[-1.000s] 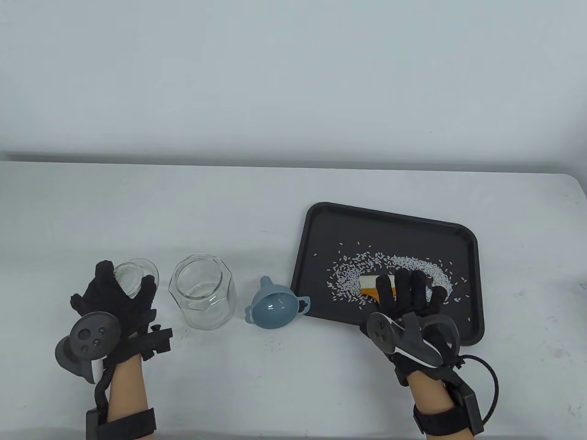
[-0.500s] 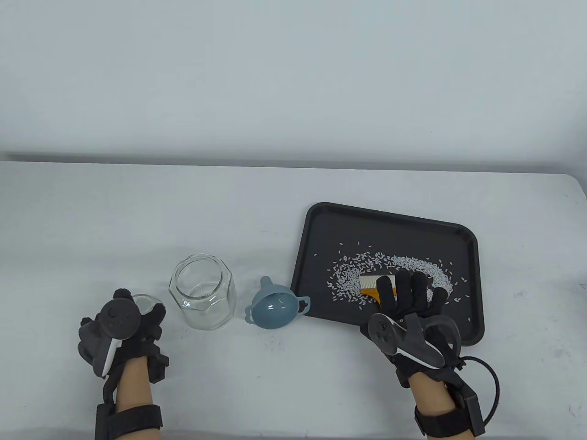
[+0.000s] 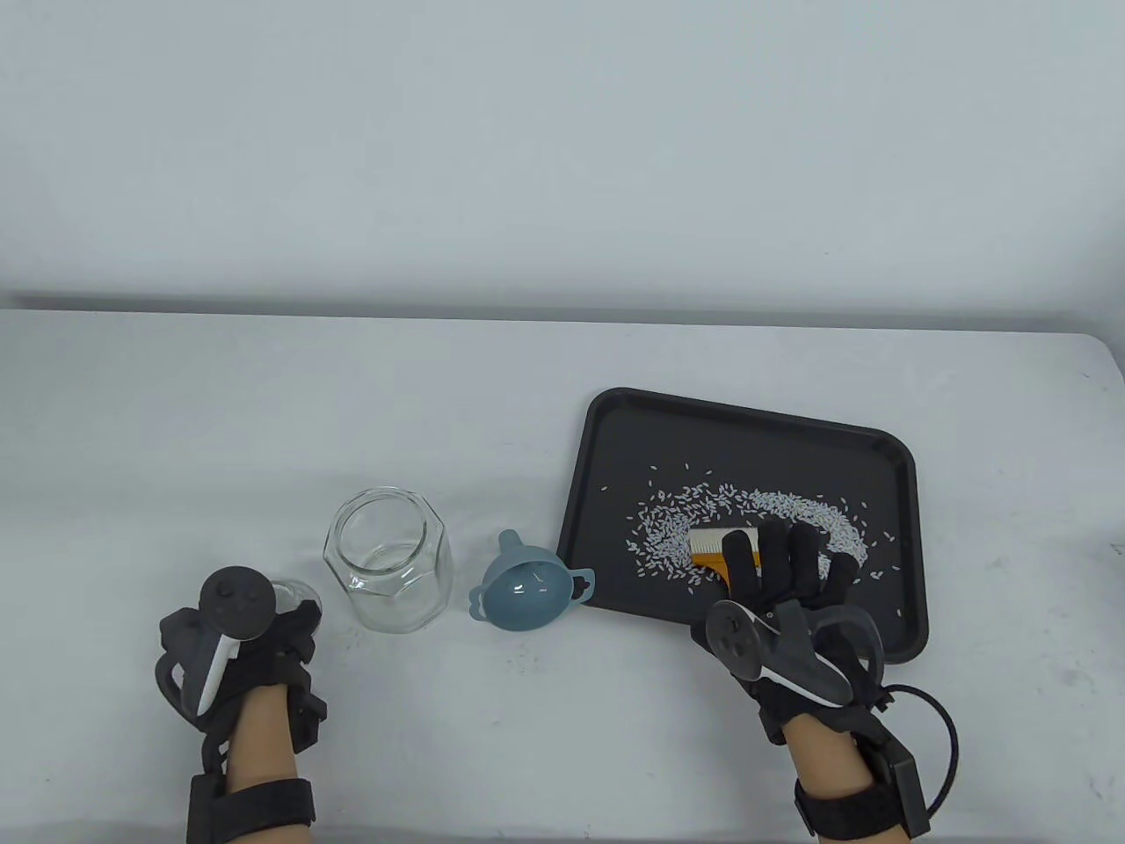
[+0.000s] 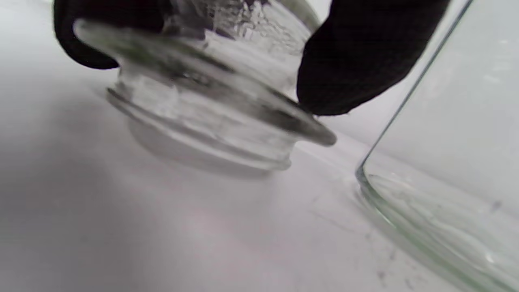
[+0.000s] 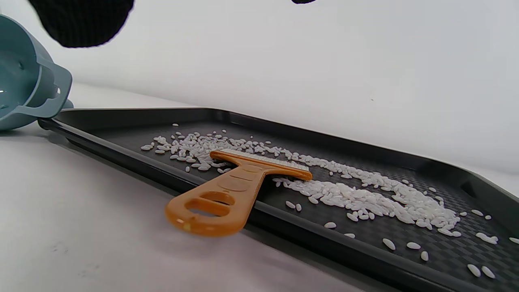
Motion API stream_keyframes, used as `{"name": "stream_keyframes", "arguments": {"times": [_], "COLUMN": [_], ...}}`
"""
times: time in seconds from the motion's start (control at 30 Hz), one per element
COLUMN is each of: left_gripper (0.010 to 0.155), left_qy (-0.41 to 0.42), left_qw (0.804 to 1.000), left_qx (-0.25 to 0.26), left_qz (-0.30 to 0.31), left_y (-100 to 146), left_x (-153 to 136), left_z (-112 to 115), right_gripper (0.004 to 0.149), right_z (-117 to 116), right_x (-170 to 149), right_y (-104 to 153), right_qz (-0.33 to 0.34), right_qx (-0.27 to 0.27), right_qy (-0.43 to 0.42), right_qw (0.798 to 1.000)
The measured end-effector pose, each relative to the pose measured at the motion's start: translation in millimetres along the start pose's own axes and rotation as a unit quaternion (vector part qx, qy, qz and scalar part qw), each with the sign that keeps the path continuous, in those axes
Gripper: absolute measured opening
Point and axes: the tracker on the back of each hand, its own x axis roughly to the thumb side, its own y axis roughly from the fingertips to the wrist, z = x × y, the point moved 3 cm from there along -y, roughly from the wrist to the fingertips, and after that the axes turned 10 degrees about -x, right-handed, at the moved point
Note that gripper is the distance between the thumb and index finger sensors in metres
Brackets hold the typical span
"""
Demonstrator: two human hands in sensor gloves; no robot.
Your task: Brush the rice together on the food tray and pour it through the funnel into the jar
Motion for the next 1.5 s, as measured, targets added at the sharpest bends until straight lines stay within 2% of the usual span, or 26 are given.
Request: {"name": "stream_keyframes", "arguments": {"times": [0.1, 0.4, 0.47, 0.57, 0.6, 0.7, 0.87, 1.0, 1.1, 1.2, 1.3, 1.37, 1.5], "left_gripper": [0.092, 0.094, 0.094, 0.089, 0.087, 0.082, 0.078, 0.075, 0.072, 0.07, 0.066, 0.066, 0.068], "left_qy": [-0.022, 0.014, 0.027, 0.049, 0.064, 0.085, 0.038, -0.01, -0.053, -0.08, -0.092, -0.108, -0.149], "left_qw": [1.0, 1.0, 1.0, 0.992, 0.984, 0.955, 0.911, 0.868, 0.845, 0.844, 0.86, 0.884, 0.909], "left_qx": [-0.007, -0.027, -0.007, 0.098, 0.142, 0.226, 0.286, 0.304, 0.294, 0.252, 0.189, 0.137, 0.085], "left_qz": [-0.008, -0.002, 0.013, 0.064, 0.088, 0.169, 0.294, 0.391, 0.443, 0.468, 0.466, 0.434, 0.38], "left_y": [-0.9, 0.4, 3.8, 17.3, 24.1, 45.9, 85.9, 122.8, 142.2, 147.6, 139.4, 128.0, 110.8], "left_x": [1.0, 1.6, 4.7, 15.4, 20.5, 41.6, 90.4, 135.3, 163.0, 184.2, 197.8, 202.9, 205.4], "left_z": [0.8, -0.7, -6.4, -25.2, -32.3, -48.8, -56.8, -46.2, -29.3, -6.9, 16.9, 32.3, 48.2], "right_gripper": [0.094, 0.094, 0.094, 0.094, 0.094, 0.094, 0.094, 0.094, 0.094, 0.094, 0.094, 0.094, 0.094], "right_z": [0.0, 0.4, 0.6, 0.8, 1.0, 1.7, 1.8, 1.9, 2.2, 3.3, 3.6, 3.6, 3.7], "right_x": [0.2, 0.0, -0.1, -0.7, -1.0, -1.9, -2.1, -2.2, -2.1, -2.9, -3.4, -3.3, -3.2], "right_y": [0.1, 0.2, 0.0, -0.1, -0.1, -0.2, -0.3, -0.3, -0.3, 0.3, 0.5, 0.4, 0.2], "right_qz": [0.0, 0.001, 0.0, -0.001, -0.001, -0.003, -0.003, -0.003, -0.003, -0.004, -0.004, -0.004, -0.003], "right_qx": [0.003, 0.009, 0.008, 0.006, 0.005, 0.001, -0.002, -0.004, -0.006, -0.006, -0.008, -0.008, -0.009], "right_qy": [0.001, -0.001, -0.002, -0.004, -0.004, -0.008, -0.008, -0.008, -0.009, -0.011, -0.011, -0.012, -0.012], "right_qw": [1.0, 1.0, 1.0, 1.0, 1.0, 1.0, 1.0, 1.0, 1.0, 1.0, 1.0, 1.0, 1.0]}}
